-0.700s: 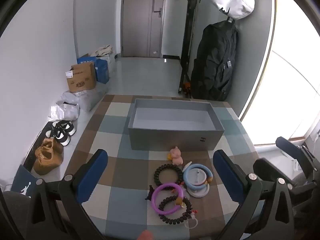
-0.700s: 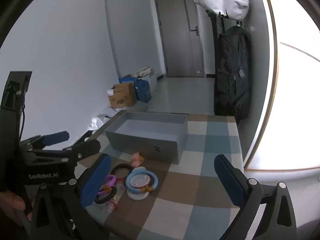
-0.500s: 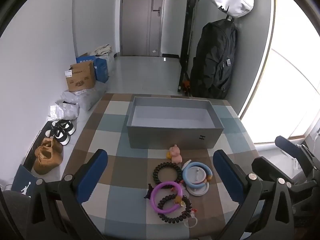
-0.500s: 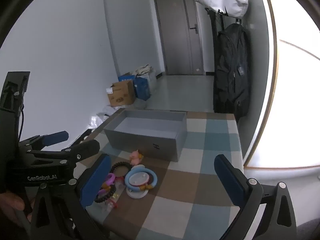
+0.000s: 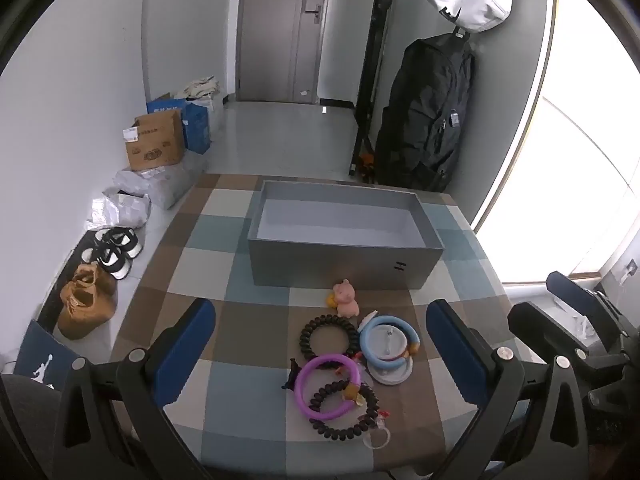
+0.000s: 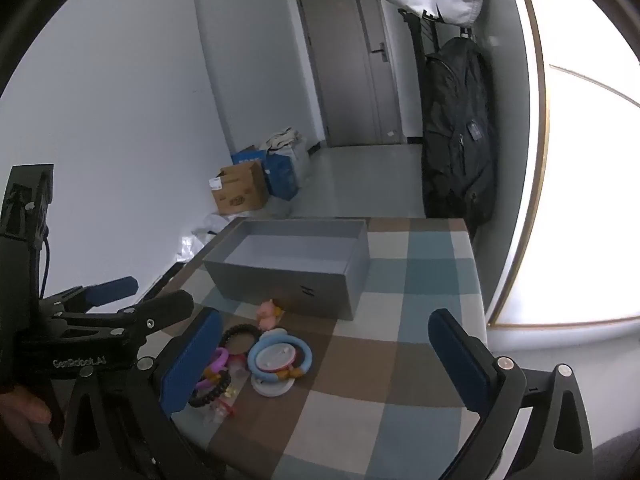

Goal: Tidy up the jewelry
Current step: 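Move the left tool toward the purple ring on the table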

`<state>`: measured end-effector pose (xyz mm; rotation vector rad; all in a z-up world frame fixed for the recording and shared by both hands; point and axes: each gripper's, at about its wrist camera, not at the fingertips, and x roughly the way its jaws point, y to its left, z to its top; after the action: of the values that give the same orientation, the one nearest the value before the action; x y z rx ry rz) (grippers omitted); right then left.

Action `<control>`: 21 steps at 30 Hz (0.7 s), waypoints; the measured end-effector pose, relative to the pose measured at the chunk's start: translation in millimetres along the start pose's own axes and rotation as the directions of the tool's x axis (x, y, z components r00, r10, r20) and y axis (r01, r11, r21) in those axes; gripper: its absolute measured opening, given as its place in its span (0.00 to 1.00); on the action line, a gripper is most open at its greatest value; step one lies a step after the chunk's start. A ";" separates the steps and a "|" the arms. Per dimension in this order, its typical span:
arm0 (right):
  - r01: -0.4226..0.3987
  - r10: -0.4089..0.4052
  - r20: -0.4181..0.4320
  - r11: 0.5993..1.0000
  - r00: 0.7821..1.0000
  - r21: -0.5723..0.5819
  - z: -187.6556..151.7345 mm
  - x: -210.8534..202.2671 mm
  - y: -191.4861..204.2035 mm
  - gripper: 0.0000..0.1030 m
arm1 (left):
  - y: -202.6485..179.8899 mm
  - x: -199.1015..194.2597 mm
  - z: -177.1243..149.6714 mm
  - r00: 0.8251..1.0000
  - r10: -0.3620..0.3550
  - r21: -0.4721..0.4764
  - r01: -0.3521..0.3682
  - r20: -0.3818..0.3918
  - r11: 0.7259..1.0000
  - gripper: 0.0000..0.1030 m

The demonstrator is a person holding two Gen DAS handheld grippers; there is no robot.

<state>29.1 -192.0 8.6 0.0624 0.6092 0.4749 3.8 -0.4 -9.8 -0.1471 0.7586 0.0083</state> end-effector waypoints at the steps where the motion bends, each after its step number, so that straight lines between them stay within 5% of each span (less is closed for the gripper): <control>1: 0.001 -0.001 0.000 1.000 1.000 0.000 0.0 -0.1 0.0 1.00 | 0.0 0.2 -0.1 1.000 0.001 0.000 -0.001 0.000 1.000 0.99; 21: -0.005 0.005 -0.007 1.000 1.000 0.009 -0.3 0.0 -0.6 1.00 | -0.5 1.2 -1.5 0.999 -0.034 -0.004 0.033 -0.024 0.999 0.99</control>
<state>29.1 -192.5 8.3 0.0713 0.6178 0.4770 3.6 -1.2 -11.6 -0.1638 0.7798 -0.0239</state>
